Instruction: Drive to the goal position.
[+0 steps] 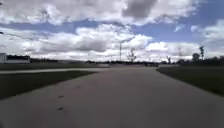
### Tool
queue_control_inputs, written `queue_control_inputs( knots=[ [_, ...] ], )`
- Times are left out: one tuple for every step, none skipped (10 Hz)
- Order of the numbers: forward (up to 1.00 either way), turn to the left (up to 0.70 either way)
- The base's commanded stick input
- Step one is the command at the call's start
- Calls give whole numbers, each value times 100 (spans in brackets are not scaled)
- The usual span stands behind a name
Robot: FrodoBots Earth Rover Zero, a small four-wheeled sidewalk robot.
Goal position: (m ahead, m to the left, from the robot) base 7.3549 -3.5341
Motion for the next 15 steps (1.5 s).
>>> queue_control_inputs(
  knots=[
    [100, -13],
    [100, -14],
    [100, -14],
    [100, -14],
    [100, -14],
    [100, -14],
    [100, -14],
    [100, -14],
    [100, -14],
    [100, -14],
    [100, -14],
    [100, -14],
    [100, -14],
    [100, -14],
    [100, -14]
  ],
)
